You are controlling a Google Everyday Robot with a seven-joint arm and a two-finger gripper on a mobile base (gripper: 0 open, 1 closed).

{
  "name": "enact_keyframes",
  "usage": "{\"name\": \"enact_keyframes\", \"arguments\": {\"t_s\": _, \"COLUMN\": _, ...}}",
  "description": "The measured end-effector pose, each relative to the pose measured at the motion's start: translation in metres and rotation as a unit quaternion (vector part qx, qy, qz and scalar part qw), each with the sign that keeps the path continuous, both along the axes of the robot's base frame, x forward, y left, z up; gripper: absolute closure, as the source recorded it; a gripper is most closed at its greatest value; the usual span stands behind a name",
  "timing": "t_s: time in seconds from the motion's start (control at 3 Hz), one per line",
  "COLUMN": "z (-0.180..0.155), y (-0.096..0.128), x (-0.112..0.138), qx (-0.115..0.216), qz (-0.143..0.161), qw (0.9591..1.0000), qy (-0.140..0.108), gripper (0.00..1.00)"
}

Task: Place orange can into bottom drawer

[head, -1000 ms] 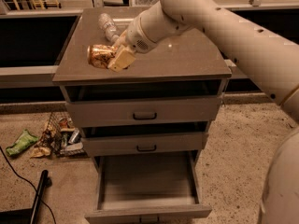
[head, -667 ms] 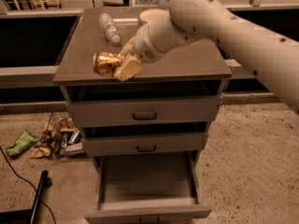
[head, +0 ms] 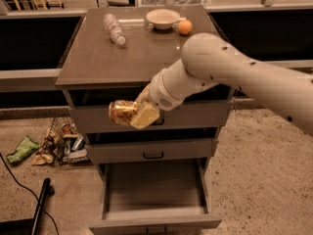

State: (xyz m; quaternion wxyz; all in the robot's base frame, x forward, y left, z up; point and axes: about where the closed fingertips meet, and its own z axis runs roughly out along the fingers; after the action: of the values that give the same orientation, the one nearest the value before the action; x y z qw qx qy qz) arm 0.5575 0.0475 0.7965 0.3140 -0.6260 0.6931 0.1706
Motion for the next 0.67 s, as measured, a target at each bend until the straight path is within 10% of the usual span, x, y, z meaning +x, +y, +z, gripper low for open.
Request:
{"name": "enact_keyframes", "arguments": {"t_s": 0.33, "z": -0.0542, "y": -0.0034, "x": -0.0274, "qx": -0.006, "qz": -0.001, "qw": 0.9983, "qy": 0.058, "gripper": 1.0}}
{"name": "enact_keyframes", "arguments": {"t_s": 0.67, "z": -0.0544, "y": -0.0034, "x": -0.0275, "qx": -0.006, "qz": -0.001, "qw": 0.9983, "qy": 0.058, "gripper": 1.0}}
